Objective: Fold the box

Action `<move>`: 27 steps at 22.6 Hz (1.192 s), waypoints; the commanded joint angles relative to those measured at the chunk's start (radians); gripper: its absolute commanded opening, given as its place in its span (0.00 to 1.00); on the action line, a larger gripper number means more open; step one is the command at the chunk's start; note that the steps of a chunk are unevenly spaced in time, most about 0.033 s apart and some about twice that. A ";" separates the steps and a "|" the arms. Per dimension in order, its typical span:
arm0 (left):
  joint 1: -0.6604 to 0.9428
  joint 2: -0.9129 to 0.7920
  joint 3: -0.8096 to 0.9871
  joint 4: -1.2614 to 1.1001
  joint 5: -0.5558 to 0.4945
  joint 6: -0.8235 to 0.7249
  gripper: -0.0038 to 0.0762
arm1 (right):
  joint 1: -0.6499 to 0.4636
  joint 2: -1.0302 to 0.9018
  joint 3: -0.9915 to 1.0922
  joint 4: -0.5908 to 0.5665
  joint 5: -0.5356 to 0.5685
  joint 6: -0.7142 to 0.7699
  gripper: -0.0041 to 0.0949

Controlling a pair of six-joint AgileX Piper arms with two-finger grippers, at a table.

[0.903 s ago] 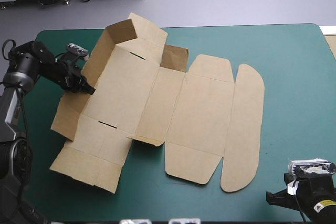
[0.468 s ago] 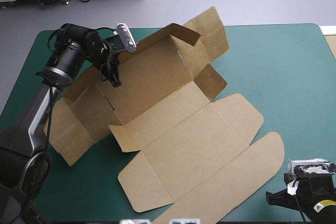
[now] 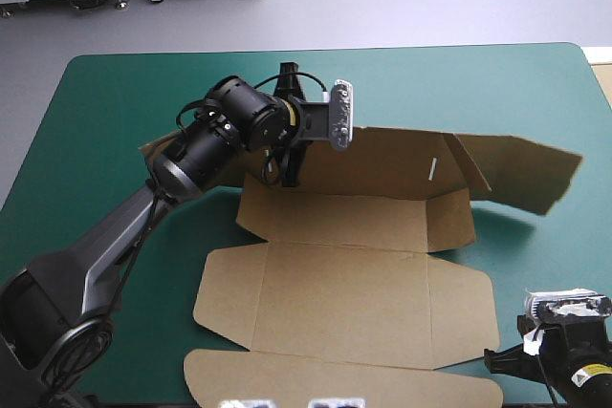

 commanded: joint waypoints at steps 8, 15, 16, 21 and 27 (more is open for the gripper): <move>-0.177 -0.055 0.147 0.431 -0.165 -0.393 0.04 | 0.000 0.064 -0.193 0.024 -0.098 0.101 0.03; -0.282 -0.065 0.290 0.806 -0.120 -0.799 0.04 | 0.000 0.354 -0.526 0.067 -0.162 0.149 0.03; -0.288 -0.068 0.296 0.808 -0.120 -0.800 0.04 | 0.000 0.391 -0.568 0.076 -0.162 0.149 0.03; -0.299 -0.079 0.300 0.812 -0.107 -0.800 0.04 | 0.000 0.789 -0.888 0.239 -0.127 0.120 0.03; -0.299 -0.079 0.300 0.812 -0.104 -0.800 0.04 | 0.000 1.194 -1.166 0.262 0.084 0.115 0.03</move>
